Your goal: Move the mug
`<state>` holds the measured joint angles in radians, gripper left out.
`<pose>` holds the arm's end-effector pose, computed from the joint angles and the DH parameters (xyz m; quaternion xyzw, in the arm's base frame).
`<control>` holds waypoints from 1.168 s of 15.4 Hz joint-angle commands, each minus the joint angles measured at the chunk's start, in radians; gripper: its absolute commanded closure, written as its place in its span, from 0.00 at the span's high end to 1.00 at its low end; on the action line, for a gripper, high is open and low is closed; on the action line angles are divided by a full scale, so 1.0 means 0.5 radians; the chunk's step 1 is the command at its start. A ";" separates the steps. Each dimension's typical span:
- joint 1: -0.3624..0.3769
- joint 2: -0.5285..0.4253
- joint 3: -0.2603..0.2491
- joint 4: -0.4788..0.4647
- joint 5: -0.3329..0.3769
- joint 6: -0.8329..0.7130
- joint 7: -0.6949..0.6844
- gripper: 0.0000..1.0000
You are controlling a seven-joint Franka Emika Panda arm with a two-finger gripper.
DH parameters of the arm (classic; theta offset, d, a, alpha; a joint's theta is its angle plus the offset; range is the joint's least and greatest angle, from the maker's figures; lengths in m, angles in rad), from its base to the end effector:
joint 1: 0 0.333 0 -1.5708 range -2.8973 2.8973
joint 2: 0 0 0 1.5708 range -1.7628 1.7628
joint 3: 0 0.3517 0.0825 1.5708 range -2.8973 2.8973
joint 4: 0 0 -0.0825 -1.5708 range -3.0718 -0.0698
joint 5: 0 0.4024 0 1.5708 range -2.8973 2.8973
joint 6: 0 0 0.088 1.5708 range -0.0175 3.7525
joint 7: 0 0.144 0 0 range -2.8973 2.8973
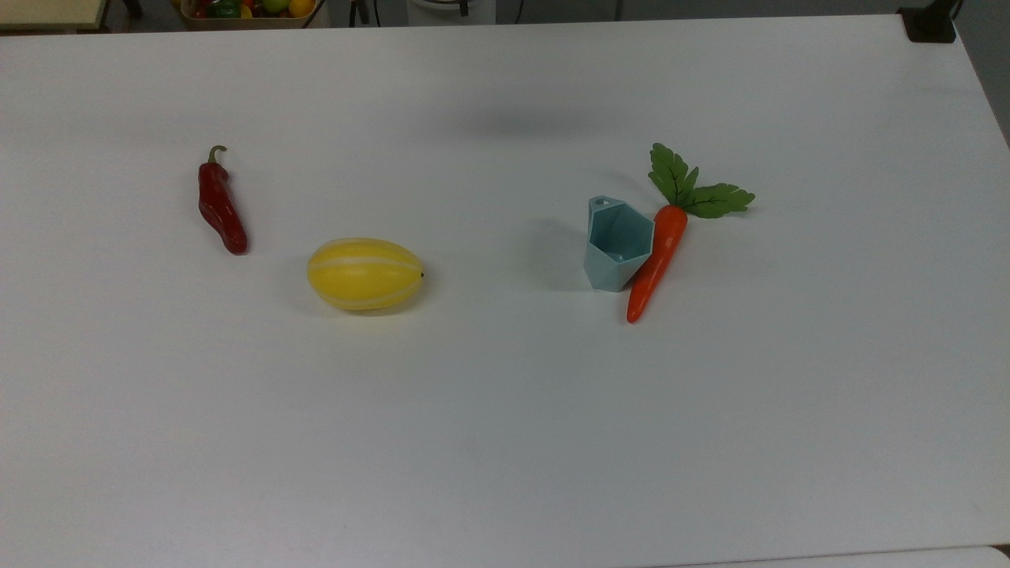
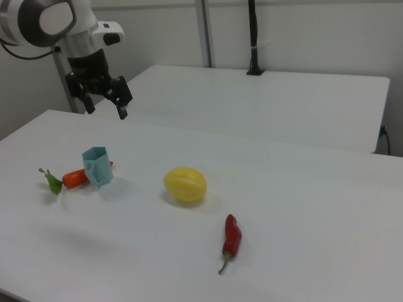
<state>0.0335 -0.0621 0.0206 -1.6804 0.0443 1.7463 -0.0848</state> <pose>0.5709 0.0369 0.6210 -0.9955 -0.0668 -0.0643 0.0204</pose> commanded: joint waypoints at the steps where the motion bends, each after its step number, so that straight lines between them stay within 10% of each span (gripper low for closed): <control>1: 0.056 -0.026 -0.038 -0.045 0.034 0.030 -0.005 1.00; 18: 0.056 -0.029 -0.029 -0.048 0.034 -0.126 -0.378 1.00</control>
<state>0.0441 -0.0611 0.0206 -1.6845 0.0443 1.7373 -0.1355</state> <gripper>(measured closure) 0.000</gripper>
